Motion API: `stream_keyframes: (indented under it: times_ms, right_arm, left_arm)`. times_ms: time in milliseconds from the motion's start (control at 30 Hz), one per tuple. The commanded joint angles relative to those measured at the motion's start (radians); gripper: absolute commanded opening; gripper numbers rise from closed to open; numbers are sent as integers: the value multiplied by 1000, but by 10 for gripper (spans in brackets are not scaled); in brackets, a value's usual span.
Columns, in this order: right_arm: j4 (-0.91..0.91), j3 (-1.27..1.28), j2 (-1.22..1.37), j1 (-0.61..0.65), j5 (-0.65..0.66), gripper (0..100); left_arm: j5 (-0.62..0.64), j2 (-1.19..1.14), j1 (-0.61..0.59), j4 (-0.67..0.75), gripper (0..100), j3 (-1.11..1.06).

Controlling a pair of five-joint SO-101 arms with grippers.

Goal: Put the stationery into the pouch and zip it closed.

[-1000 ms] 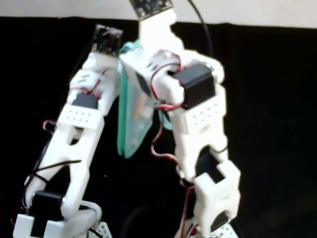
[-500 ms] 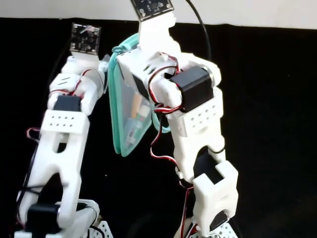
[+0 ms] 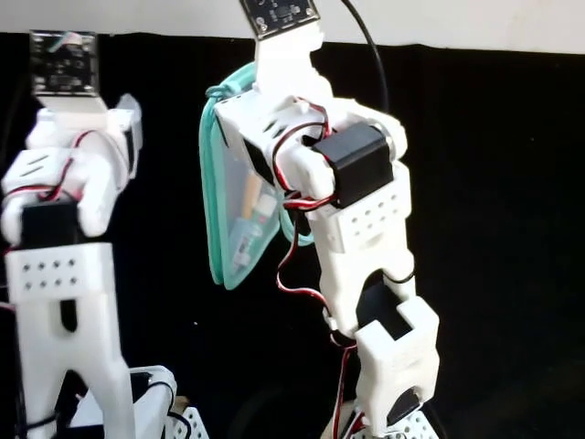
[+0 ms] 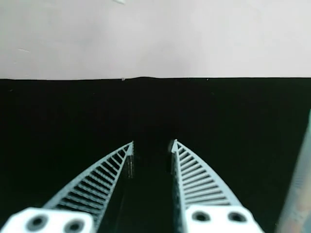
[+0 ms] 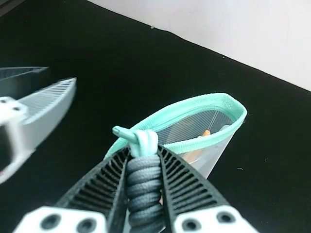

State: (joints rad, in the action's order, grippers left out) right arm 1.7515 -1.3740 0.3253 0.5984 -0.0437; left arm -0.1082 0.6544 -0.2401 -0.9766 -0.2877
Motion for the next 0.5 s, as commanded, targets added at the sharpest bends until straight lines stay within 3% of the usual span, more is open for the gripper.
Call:
stream_keyframes:
  times_ms: [0,133,467]
  right_arm:
    - [13,-4,-51,4,-12,5]
    - [13,-4,-51,4,-12,5]
    - [13,-4,-48,4,-12,5]
  left_arm:
    - [9,50,35,-126,168,105]
    - [9,79,96,-235,241,145]
    - [9,143,237,-373,238,246]
